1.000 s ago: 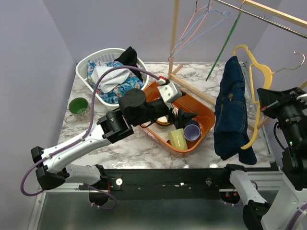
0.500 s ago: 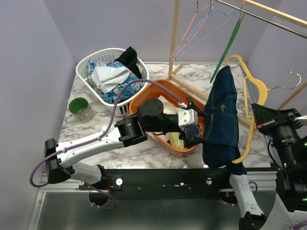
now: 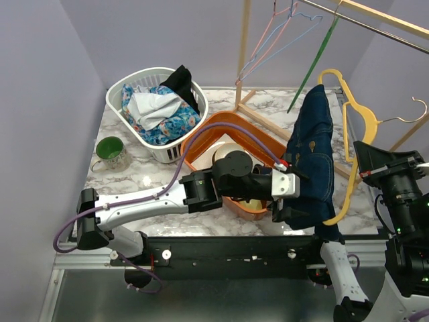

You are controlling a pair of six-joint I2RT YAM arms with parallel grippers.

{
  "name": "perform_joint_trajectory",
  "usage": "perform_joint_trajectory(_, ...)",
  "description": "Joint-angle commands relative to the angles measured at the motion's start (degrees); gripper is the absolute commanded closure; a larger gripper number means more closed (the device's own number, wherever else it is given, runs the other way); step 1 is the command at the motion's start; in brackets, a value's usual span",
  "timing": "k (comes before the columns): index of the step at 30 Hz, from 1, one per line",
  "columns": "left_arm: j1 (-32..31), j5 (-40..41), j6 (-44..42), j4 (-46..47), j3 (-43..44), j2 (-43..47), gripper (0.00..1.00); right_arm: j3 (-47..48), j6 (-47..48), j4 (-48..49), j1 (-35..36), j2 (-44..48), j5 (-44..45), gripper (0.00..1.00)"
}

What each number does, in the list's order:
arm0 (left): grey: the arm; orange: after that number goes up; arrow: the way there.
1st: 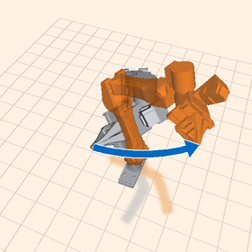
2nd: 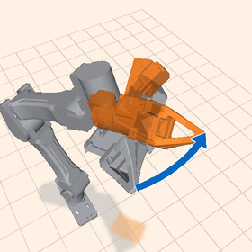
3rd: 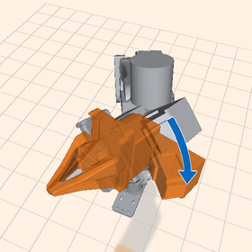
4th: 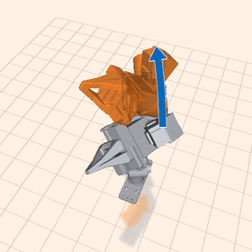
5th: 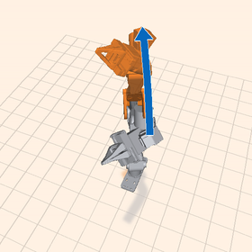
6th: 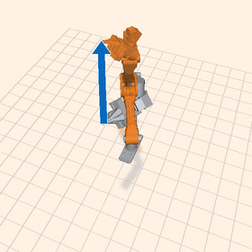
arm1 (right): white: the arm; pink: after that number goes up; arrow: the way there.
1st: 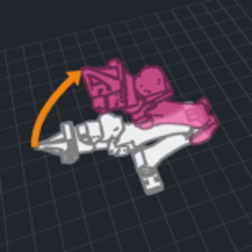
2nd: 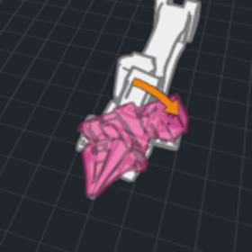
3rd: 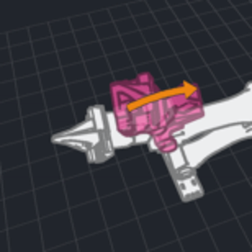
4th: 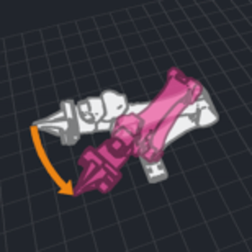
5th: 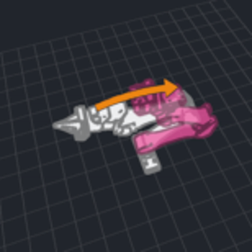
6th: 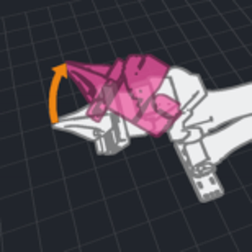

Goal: Remove the skirt from the hanger

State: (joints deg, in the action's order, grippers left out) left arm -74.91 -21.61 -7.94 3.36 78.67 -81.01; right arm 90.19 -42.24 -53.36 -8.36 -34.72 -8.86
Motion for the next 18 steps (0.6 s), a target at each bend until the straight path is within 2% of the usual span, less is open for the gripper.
perform_joint_trajectory(1, -1.55, 8.07, -1.11, 2.0, -0.01, -1.86, 0.04, 1.48, -3.2, 8.54, -0.17, 1.58, -0.36, 0.99)
perform_joint_trajectory(2, -1.64, 8.24, -1.11, 2.53, -0.19, -2.3, 0.06, 1.39, -3.37, 8.71, -0.25, 1.85, -0.37, 0.99)
perform_joint_trajectory(5, -1.73, 8.42, -1.37, 2.8, 0.16, -2.92, 0.2, 1.04, -3.81, 9.07, -0.17, 2.28, -0.28, 0.99)
perform_joint_trajectory(6, -1.81, 8.68, -1.37, 2.88, 0.08, -3.01, 0.29, 0.95, -3.9, 9.15, -0.17, 2.46, -0.36, 0.99)
perform_joint_trajectory(8, -1.81, 10.0, -1.2, 3.58, -0.45, -3.01, 0.32, 0.43, -3.99, 9.24, -0.17, 2.73, -0.36, 0.99)
perform_joint_trajectory(9, -1.9, 10.61, -1.28, 3.94, -1.15, -2.66, 0.36, 0.16, -3.99, 9.33, -0.17, 2.99, -0.1, 0.99)
perform_joint_trajectory(10, -1.81, 11.32, -1.37, 4.72, -1.59, -2.49, 0.44, -0.02, -3.99, 9.42, -0.17, 3.17, -0.01, 0.99)
perform_joint_trajectory(12, -1.9, 11.93, -1.55, 5.78, -2.9, -1.61, 0.69, -0.63, -4.17, 9.94, -0.17, 3.6, 0.25, 0.99)
perform_joint_trajectory(14, -1.81, 11.76, -2.16, 6.58, -3.35, -0.82, 0.82, -0.98, -4.17, 10.21, -0.17, 3.78, 0.42, 0.99)
perform_joint_trajectory(15, -1.9, 11.94, -2.34, 6.49, -3.26, -0.64, 0.98, -1.24, -4.08, 10.38, -0.17, 3.78, 0.43, 0.99)
perform_joint_trajectory(18, -1.9, 13.43, -2.43, 5.79, -3.18, 0.24, 1.0, -2.21, -3.73, 11.26, -0.25, 3.96, 0.78, 0.99)
